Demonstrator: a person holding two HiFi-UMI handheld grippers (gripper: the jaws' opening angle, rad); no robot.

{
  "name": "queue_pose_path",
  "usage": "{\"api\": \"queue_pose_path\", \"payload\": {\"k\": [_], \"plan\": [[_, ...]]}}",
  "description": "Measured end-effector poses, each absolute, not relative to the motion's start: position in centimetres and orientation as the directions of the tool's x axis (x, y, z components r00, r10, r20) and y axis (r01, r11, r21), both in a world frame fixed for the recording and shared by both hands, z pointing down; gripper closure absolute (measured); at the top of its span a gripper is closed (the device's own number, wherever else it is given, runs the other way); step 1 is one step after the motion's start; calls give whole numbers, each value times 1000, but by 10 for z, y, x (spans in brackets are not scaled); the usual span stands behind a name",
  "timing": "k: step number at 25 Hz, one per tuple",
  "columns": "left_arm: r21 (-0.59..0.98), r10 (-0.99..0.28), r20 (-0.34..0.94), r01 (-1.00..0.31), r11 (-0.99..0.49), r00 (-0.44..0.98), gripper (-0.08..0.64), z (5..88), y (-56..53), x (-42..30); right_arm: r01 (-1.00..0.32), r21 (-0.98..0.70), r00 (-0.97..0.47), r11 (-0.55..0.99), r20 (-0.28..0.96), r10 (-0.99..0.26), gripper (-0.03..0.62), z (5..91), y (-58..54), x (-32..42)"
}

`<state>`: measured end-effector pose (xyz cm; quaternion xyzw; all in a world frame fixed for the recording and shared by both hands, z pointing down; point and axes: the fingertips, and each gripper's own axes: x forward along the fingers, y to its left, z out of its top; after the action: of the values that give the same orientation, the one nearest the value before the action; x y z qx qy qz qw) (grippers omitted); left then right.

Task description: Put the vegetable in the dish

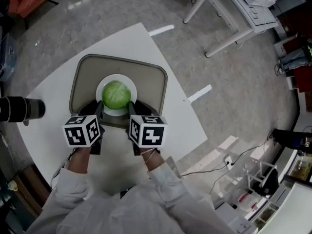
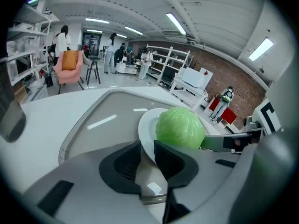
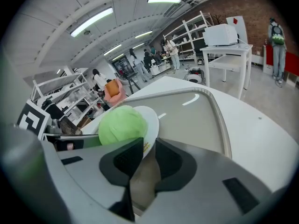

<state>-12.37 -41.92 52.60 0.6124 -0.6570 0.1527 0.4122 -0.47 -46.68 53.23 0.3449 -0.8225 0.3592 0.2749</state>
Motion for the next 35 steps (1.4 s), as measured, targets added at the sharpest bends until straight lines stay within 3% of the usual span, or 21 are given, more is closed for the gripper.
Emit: {"api": "queue_pose_path", "payload": {"k": [18,25,28,35], "plan": [[393,-797,597,-900,190,92,462,470,-396,-111,-760,-430,-647,487,566,-511,499,476,-440,17],[424,-861,479,-904,57,170,481,407,-350,-100,-751,-375,-660,544,411,-629,523,396,-387,24],[442,-894,392,-897,-23,216,545,376,-325,-93,-691,-398,-720,603,304,-624,557,361,-352,21],[435,-903,253,-875,-213,346,552,313,-238,-81,-627,-291,-777,723,170,-606,578,294,-256,9]]}}
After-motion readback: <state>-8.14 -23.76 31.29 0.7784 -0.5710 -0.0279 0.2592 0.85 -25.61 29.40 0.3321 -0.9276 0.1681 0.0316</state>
